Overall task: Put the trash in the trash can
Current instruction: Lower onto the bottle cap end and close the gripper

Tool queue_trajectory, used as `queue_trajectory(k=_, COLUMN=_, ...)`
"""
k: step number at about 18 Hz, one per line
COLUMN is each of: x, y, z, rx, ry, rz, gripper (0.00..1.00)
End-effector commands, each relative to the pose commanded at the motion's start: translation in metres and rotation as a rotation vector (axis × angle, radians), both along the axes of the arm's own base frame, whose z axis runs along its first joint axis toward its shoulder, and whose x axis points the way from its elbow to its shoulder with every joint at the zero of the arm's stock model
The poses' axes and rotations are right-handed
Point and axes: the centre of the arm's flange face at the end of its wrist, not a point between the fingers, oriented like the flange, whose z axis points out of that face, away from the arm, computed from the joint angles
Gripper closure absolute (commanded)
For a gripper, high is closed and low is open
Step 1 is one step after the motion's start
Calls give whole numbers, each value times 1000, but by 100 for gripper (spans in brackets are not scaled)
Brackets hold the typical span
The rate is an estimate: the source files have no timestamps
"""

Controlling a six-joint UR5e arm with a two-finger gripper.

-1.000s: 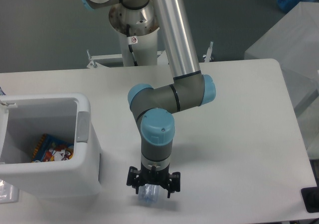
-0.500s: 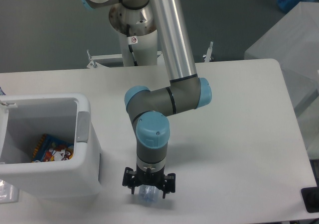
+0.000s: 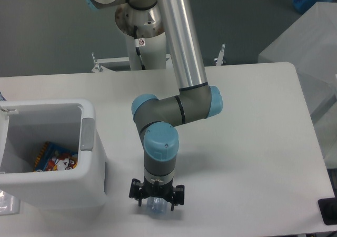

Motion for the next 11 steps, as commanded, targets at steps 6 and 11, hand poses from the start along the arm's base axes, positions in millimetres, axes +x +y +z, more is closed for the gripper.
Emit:
queue_trajectory(k=6, x=3, y=3, z=-9, rx=-26, ry=15, rz=-4, gripper=0)
queue_trajectory(k=11, x=3, y=3, z=-10, rx=-28, ry=15, rz=-2, gripper=0)
